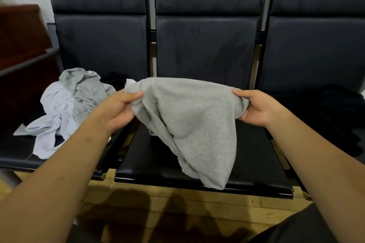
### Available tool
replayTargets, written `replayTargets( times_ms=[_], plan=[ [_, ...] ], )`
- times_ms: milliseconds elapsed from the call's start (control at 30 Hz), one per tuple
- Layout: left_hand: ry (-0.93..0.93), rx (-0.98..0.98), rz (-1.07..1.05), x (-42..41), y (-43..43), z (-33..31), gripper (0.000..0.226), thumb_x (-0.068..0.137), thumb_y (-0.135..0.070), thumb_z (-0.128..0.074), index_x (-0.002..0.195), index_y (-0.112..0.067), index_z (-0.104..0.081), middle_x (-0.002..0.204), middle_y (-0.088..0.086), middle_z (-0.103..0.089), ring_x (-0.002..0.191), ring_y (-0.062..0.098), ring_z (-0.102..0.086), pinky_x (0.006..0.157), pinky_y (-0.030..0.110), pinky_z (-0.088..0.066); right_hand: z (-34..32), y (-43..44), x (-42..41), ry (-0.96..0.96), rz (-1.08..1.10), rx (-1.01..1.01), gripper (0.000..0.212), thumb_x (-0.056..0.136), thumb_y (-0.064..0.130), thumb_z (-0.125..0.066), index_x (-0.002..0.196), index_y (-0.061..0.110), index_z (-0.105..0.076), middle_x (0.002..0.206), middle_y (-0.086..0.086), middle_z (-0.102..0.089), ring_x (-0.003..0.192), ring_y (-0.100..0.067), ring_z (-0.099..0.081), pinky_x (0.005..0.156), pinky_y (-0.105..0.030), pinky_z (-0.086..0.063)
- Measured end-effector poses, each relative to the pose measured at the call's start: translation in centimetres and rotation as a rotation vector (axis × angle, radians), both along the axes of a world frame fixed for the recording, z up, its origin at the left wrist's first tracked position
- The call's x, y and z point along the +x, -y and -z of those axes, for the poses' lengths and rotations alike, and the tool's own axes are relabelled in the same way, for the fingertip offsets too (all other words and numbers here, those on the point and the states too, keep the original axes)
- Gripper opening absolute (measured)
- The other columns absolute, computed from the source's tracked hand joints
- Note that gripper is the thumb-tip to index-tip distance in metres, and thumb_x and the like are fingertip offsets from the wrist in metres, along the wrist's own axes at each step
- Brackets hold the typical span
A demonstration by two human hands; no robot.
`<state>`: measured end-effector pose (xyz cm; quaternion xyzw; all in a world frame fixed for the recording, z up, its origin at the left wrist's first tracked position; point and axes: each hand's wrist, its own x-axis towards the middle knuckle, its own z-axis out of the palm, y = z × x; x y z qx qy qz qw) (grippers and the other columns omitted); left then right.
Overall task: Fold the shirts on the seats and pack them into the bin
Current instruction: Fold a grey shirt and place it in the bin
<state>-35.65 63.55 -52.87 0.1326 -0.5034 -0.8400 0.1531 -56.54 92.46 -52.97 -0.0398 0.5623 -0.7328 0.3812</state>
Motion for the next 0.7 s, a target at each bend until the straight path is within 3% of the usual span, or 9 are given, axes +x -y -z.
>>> replayTargets(
  times_ms=[100, 200, 300, 367, 433, 500, 567, 633, 700],
  plan=[
    [0.159, -0.219, -0.081, -0.3, -0.2, 0.6, 0.028, 0.102, -0.001, -0.048, 0.127, 0.000, -0.061, 0.123, 0.019, -0.069, 0.116, 0.029, -0.067, 0.094, 0.035, -0.058, 0.1, -0.5, -0.4, -0.037, -0.009, 0.038, 0.038, 0.091, 0.011, -0.066, 0.128, 0.005, -0.063, 0.123, -0.012, -0.071, 0.109, -0.028, -0.071, 0.083, -0.042, -0.061],
    [0.261, -0.313, -0.108, -0.3, -0.2, 1.2, 0.029, 0.107, -0.015, -0.045, 0.128, -0.008, -0.064, 0.124, 0.019, -0.069, 0.115, 0.030, -0.067, 0.091, 0.039, -0.059, 0.3, -0.5, -0.6, -0.200, 0.020, 0.212, 0.034, 0.088, 0.012, -0.074, 0.121, 0.005, -0.068, 0.118, -0.012, -0.073, 0.101, -0.025, -0.073, 0.079, -0.040, -0.059],
    [0.274, -0.080, -0.143, -0.3, -0.1, 1.0, 0.025, 0.106, -0.016, -0.046, 0.107, -0.007, -0.070, 0.096, 0.011, -0.073, 0.091, 0.022, -0.073, 0.072, 0.036, -0.063, 0.6, -0.5, -0.9, -0.312, 0.031, 0.427, 0.029, 0.084, 0.012, -0.079, 0.111, 0.004, -0.071, 0.109, -0.012, -0.074, 0.097, -0.026, -0.072, 0.075, -0.041, -0.060],
    [0.226, 0.156, -0.140, -0.4, 0.1, 0.6, 0.034, 0.102, -0.015, -0.048, 0.074, -0.008, -0.067, 0.072, 0.002, -0.066, 0.072, 0.016, -0.071, 0.065, 0.033, -0.062, 0.6, -0.7, -1.1, -0.122, 0.005, 0.307, 0.038, 0.084, 0.010, -0.076, 0.120, 0.004, -0.068, 0.115, -0.013, -0.072, 0.104, -0.028, -0.071, 0.079, -0.044, -0.061],
    [0.083, 0.239, -0.105, -0.3, 0.1, 0.2, 0.040, 0.096, -0.025, -0.055, 0.062, -0.010, -0.069, 0.074, 0.001, -0.072, 0.078, 0.015, -0.074, 0.081, 0.037, -0.060, 0.5, -0.7, -1.1, 0.031, 0.023, 0.047, 0.043, 0.087, 0.014, -0.070, 0.128, 0.006, -0.065, 0.124, -0.013, -0.070, 0.111, -0.026, -0.070, 0.083, -0.043, -0.062],
    [-0.005, 0.132, -0.042, -0.2, -0.4, -0.1, 0.031, 0.091, -0.031, -0.059, 0.079, -0.008, -0.076, 0.105, 0.010, -0.075, 0.106, 0.018, -0.071, 0.097, 0.038, -0.055, 0.4, -0.4, -1.3, 0.104, 0.077, -0.166, 0.043, 0.091, 0.013, -0.064, 0.133, 0.003, -0.061, 0.128, -0.015, -0.068, 0.114, -0.025, -0.069, 0.085, -0.039, -0.061],
    [0.024, 0.038, -0.080, -0.5, -0.1, 0.1, 0.025, 0.092, -0.017, -0.064, 0.112, -0.003, -0.069, 0.127, 0.015, -0.067, 0.117, 0.023, -0.067, 0.097, 0.038, -0.056, 0.6, 0.0, -1.3, 0.133, 0.092, -0.206, 0.041, 0.093, 0.008, -0.061, 0.134, 0.002, -0.059, 0.126, -0.017, -0.068, 0.113, -0.025, -0.069, 0.088, -0.039, -0.060],
    [0.097, -0.084, -0.186, -0.9, 0.3, 0.4, 0.026, 0.095, -0.004, -0.062, 0.120, -0.001, -0.064, 0.125, 0.018, -0.068, 0.110, 0.024, -0.071, 0.091, 0.035, -0.058, 1.1, 0.4, -1.1, 0.106, 0.076, -0.079, 0.032, 0.098, 0.006, -0.056, 0.129, 0.001, -0.060, 0.115, -0.016, -0.073, 0.099, -0.026, -0.074, 0.081, -0.039, -0.062],
    [0.158, -0.185, -0.281, -1.2, 0.6, 0.3, 0.016, 0.100, -0.005, -0.058, 0.114, -0.003, -0.065, 0.118, 0.018, -0.070, 0.099, 0.022, -0.073, 0.078, 0.031, -0.061, 1.6, 0.5, -1.1, 0.051, 0.064, 0.036, 0.031, 0.099, 0.010, -0.059, 0.129, 0.005, -0.060, 0.113, -0.014, -0.074, 0.099, -0.026, -0.074, 0.076, -0.043, -0.061]
  ],
)
